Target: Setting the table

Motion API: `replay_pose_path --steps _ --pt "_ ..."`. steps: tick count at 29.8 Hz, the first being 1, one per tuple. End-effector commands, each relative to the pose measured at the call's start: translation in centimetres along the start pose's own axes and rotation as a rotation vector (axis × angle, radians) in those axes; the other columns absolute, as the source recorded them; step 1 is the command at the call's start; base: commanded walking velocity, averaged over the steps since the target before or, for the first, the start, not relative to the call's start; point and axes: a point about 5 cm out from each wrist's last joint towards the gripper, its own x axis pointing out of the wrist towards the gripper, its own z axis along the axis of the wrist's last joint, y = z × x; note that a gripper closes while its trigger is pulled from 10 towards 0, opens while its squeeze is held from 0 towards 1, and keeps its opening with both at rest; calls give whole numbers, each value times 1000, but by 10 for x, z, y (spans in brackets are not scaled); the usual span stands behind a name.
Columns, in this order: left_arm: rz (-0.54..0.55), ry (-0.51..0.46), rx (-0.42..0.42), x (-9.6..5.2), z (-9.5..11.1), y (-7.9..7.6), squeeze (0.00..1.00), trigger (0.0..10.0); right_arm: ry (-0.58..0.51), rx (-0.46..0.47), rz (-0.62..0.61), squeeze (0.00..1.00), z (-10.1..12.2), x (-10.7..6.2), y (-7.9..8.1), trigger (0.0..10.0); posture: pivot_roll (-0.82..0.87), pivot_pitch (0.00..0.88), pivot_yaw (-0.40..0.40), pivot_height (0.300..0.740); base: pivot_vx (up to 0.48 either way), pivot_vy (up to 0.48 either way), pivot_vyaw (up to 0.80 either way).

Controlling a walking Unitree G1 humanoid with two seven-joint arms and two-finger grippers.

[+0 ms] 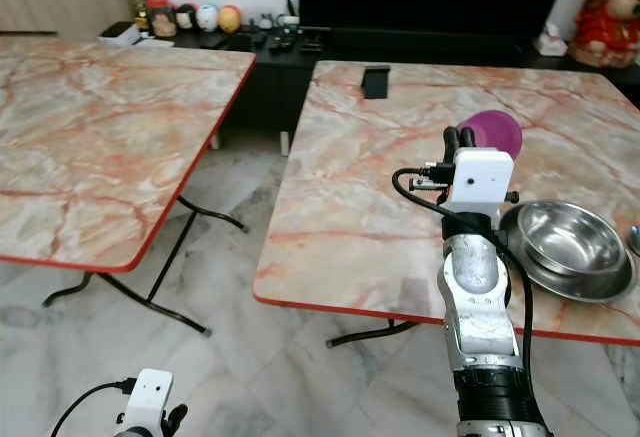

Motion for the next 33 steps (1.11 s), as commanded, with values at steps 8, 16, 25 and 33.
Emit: replay_pose_path --steps 8,16,25,33 --pt "2 10 0 0 -2 1 0 10000 7 -9 -16 0 0 2 -3 10000 -44 0 -12 740 60 0 0" --pt "6 11 2 0 -2 1 0 10000 20 -11 -15 0 -1 3 -3 10000 -41 0 -15 740 266 0 0" --pt "11 11 2 0 -2 1 0 10000 19 -4 -14 0 -1 4 -2 10000 -40 0 -15 740 341 0 0" --pt "0 12 -3 0 -2 0 0 10000 48 -14 -30 0 -4 4 -5 10000 -42 0 -16 740 125 0 0"
